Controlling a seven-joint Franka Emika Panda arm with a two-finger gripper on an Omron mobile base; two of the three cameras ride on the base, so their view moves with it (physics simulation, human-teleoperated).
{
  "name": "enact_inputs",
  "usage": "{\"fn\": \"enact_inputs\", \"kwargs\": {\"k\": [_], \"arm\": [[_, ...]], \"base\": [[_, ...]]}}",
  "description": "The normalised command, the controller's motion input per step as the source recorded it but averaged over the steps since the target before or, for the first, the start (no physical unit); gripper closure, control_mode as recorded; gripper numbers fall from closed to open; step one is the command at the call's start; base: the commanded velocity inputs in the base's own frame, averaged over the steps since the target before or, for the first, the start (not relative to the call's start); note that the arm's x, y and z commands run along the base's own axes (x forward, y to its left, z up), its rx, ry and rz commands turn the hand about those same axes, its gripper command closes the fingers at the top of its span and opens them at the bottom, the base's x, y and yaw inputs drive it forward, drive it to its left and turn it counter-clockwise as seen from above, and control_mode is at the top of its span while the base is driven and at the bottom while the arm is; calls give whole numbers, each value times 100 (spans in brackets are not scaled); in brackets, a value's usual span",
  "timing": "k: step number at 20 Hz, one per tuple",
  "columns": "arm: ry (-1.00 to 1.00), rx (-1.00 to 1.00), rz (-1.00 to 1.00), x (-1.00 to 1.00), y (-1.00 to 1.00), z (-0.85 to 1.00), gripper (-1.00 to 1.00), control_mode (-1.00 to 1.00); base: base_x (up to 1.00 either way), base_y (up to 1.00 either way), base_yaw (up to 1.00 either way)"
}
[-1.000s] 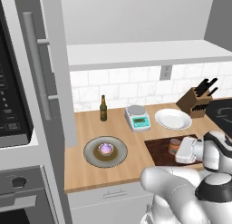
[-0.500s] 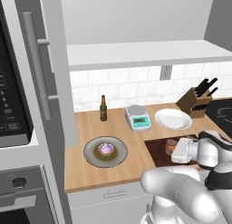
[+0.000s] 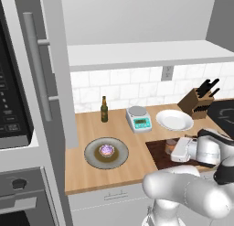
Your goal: From the different types of pastries on the counter, select a croissant and place it on the cutting board. Then retrieve a jar of jam from the cabinet and place it alongside the croissant on the cutting board.
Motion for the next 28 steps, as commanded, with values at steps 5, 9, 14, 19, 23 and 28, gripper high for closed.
{"fn": "enact_inputs", "kwargs": {"k": [5, 9, 14, 19, 23, 28], "arm": [[-2, 1, 0, -16, -1, -2, -100, -100], [-3, 4, -7, -31, -1, 10, -100, -100], [-2, 3, -10, -8, 0, 31, -100, -100], [-5, 0, -6, -3, 0, 73, -100, -100], [-2, 0, -1, -17, 0, 89, -100, -100], [7, 0, -9, -68, 2, 63, -100, -100]], "base": [[0, 0, 0], [0, 0, 0], [0, 0, 0], [0, 0, 0], [0, 0, 0], [0, 0, 0]]}}
